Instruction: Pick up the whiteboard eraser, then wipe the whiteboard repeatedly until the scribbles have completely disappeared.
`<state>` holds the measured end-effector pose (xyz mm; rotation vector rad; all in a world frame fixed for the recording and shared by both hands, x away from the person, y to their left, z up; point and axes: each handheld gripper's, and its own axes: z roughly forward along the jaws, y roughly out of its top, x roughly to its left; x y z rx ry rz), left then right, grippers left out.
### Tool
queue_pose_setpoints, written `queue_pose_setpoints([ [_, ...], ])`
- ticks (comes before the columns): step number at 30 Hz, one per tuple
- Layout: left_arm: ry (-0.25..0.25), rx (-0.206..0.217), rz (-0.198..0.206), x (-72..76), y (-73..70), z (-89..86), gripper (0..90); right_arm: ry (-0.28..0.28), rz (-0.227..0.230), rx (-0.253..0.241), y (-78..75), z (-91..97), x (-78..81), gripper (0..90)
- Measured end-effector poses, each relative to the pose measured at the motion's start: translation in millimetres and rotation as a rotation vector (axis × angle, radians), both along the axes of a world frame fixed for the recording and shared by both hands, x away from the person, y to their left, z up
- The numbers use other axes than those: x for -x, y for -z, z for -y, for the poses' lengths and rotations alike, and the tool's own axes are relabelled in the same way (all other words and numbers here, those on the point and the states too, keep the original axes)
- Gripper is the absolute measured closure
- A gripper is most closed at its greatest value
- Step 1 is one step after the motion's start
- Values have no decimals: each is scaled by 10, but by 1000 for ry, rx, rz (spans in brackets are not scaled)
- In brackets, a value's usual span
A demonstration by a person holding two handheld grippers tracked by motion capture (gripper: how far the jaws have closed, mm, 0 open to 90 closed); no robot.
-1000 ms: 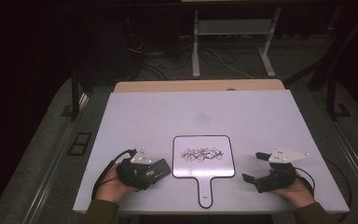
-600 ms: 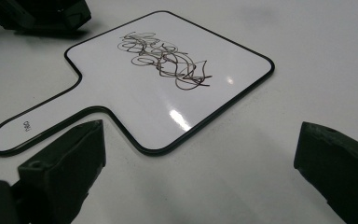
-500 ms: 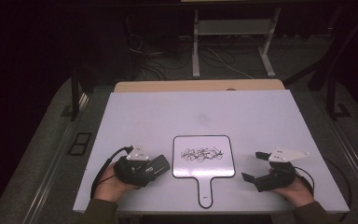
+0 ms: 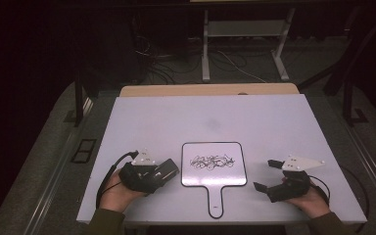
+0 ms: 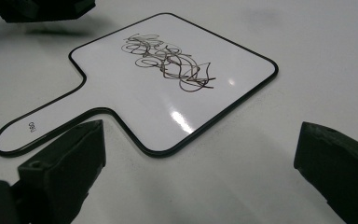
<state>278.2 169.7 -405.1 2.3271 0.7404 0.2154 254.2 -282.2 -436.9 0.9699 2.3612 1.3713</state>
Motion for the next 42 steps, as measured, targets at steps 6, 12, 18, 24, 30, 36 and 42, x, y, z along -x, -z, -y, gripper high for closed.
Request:
queue_pose_setpoints([
  [6, 8, 31, 1, -55, -20, 70, 393, 6, -5, -10, 1, 6, -11, 9],
  [12, 4, 41, 23, -77, -88, 129, 393, 4, -6, -10, 2, 2, -3, 9],
  [18, 15, 59, 32, -150, -162, 187, 393, 4, -6, -6, 10, 3, -6, 9],
  [24, 30, 57, 36, -230, -210, 262, 393, 8, -7, -10, 8, 13, -5, 9],
  [30, 28, 78, 32, -314, -230, 288, 393, 6, -10, -7, 16, 4, -15, 9],
  [36, 31, 80, 7, -437, -240, 342, 393, 6, -7, -7, 12, 8, -6, 9],
  [42, 35, 60, 23, -549, -276, 473, 393, 9, -8, -11, 14, 20, -12, 9],
])
